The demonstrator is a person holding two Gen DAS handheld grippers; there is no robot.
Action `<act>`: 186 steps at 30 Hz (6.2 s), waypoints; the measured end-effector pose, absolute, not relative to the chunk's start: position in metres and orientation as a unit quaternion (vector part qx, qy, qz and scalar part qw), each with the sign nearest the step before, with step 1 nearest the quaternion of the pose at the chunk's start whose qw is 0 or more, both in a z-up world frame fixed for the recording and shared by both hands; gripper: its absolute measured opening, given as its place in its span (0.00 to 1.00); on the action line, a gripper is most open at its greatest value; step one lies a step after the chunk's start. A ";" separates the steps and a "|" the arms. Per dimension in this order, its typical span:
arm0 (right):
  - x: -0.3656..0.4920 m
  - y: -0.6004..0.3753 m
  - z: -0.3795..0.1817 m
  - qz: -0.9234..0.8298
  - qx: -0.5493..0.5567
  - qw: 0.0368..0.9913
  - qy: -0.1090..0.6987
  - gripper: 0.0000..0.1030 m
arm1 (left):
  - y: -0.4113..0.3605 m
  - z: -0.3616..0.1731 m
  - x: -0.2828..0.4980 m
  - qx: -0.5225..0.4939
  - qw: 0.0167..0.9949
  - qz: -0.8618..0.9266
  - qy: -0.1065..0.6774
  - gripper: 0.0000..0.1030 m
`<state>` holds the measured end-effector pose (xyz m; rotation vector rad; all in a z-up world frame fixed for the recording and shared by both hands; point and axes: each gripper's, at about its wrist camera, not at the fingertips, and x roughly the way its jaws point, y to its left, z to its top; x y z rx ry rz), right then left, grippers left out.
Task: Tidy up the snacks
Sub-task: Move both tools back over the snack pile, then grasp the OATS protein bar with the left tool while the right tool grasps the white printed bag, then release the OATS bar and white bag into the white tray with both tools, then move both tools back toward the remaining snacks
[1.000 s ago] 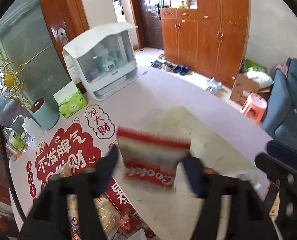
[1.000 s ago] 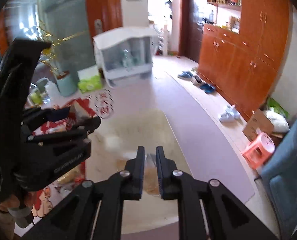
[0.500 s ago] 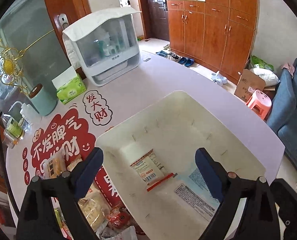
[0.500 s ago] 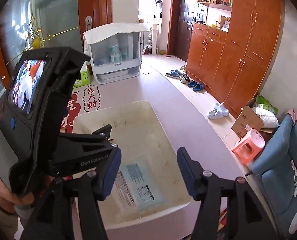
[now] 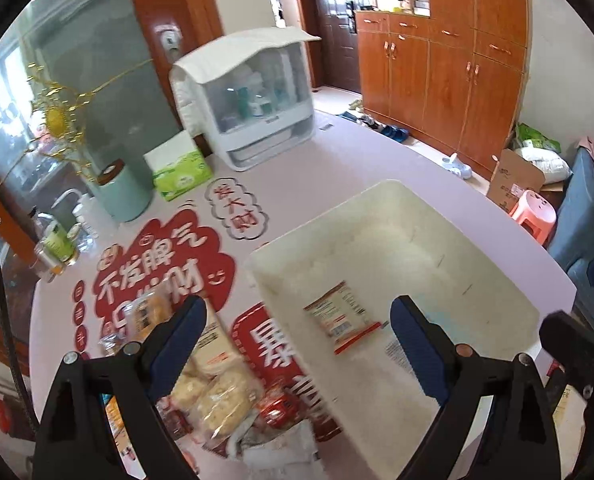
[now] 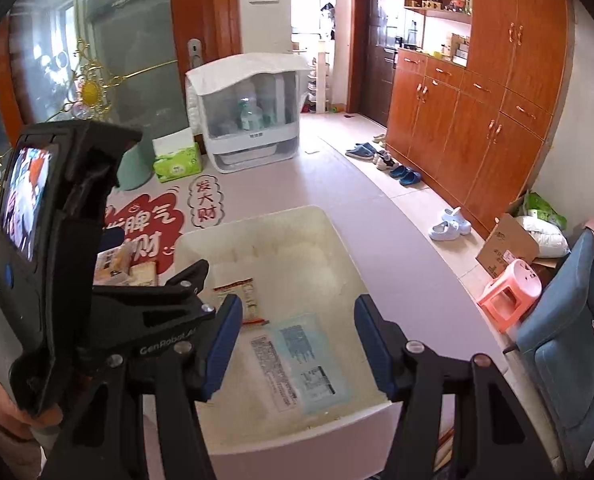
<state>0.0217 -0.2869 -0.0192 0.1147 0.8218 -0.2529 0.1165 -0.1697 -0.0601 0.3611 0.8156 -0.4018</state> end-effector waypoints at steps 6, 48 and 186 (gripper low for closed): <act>0.017 -0.260 -0.010 -0.085 0.055 0.916 0.388 0.57 | -0.108 -0.044 0.097 0.165 0.897 -0.147 0.384 0.90; 0.051 -0.095 -0.138 0.017 0.062 0.840 0.539 0.57 | 0.179 -0.159 0.078 0.101 0.847 -0.110 0.511 0.90; 0.019 -0.215 -0.060 0.012 0.032 0.898 0.440 0.67 | -0.035 -0.053 0.078 0.132 0.883 -0.143 0.427 0.87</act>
